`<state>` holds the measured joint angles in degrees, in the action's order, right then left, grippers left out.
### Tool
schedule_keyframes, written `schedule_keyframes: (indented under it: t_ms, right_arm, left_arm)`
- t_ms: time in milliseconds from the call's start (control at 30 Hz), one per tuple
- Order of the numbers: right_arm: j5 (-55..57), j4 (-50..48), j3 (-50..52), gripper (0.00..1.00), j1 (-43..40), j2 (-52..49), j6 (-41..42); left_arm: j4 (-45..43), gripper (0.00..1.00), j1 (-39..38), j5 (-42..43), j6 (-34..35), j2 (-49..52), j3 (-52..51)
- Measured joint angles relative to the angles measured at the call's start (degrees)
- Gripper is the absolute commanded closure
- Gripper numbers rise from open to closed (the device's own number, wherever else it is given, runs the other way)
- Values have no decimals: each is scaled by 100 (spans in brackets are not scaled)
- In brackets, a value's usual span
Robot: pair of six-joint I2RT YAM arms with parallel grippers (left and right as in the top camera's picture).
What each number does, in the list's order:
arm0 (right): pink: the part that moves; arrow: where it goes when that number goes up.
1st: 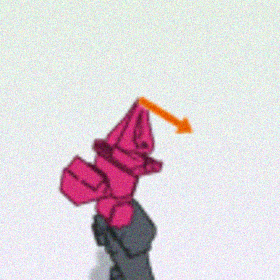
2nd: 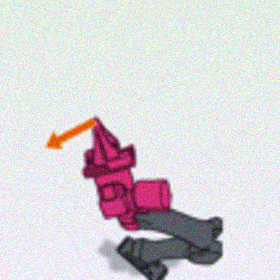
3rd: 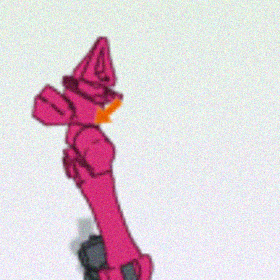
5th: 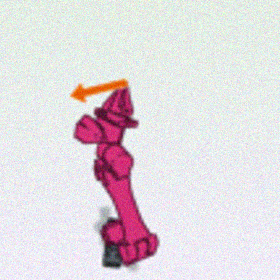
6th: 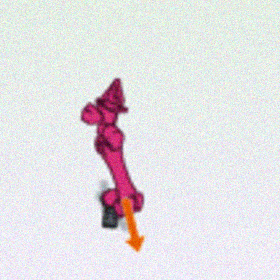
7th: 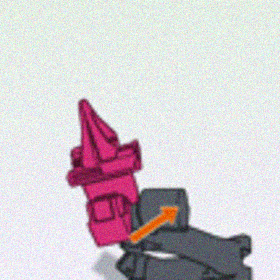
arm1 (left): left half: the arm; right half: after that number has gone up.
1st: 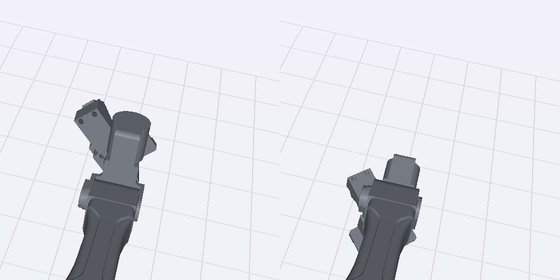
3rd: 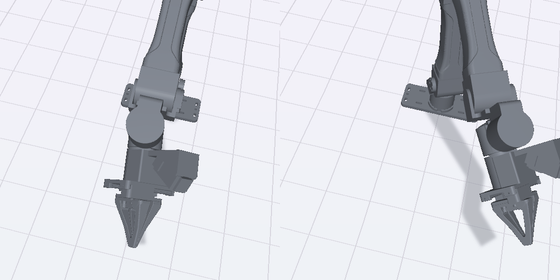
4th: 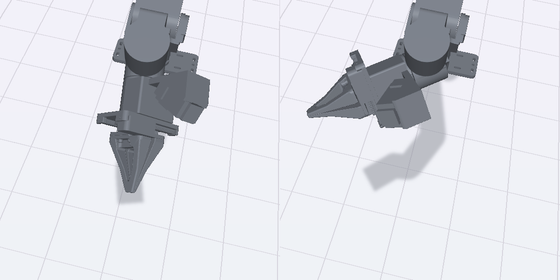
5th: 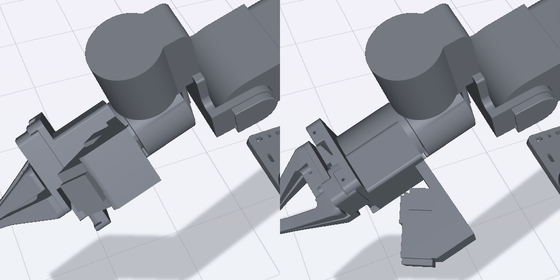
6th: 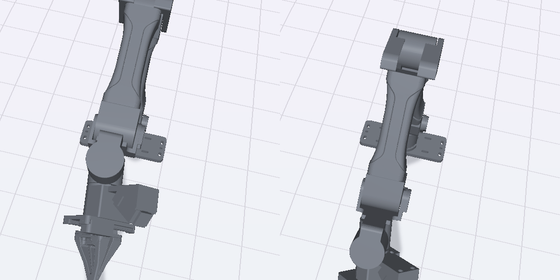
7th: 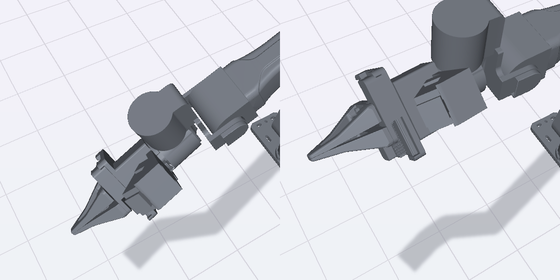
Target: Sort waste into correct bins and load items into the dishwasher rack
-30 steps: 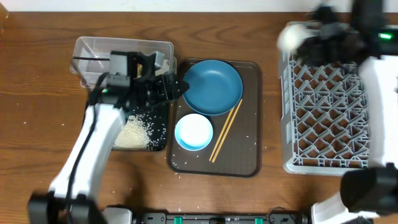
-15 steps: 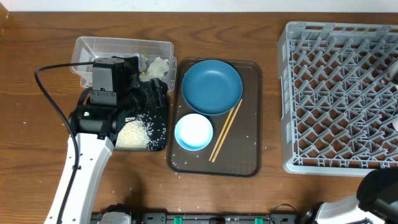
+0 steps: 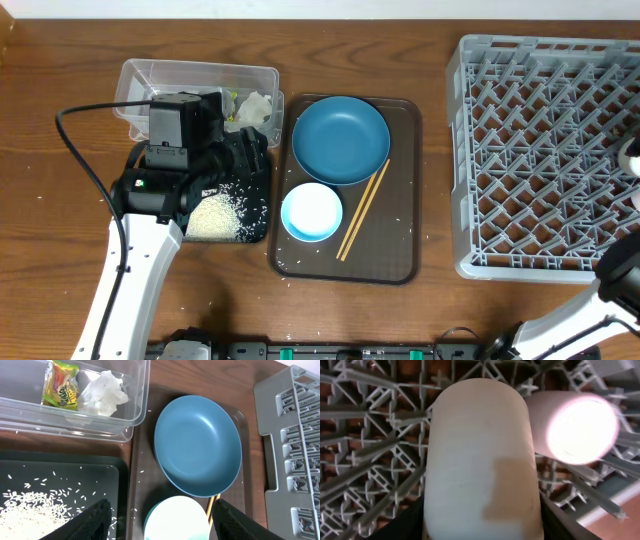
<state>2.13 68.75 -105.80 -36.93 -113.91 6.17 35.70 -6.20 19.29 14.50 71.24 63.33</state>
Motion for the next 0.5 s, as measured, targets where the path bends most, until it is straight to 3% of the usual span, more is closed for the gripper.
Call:
schedule_keyframes:
  t_ms: [100, 167, 300, 500]
  right_arm:
    - [-66, -63, 0, 37, -7, -144, 2]
    - [-192, -142, 0, 26, -7, -179, 39]
    - [-531, -352, 0, 21, -7, -179, 42]
    - [-1165, -691, 0, 26, -24, 66, 44]
  left_arm:
    - [2, 32, 0, 0, 0, 0, 2]
    - [2, 29, 0, -2, -2, 0, 0]
    - [4, 27, 0, -2, -24, 0, 0]
    - [35, 27, 0, -2, -24, 0, 0]
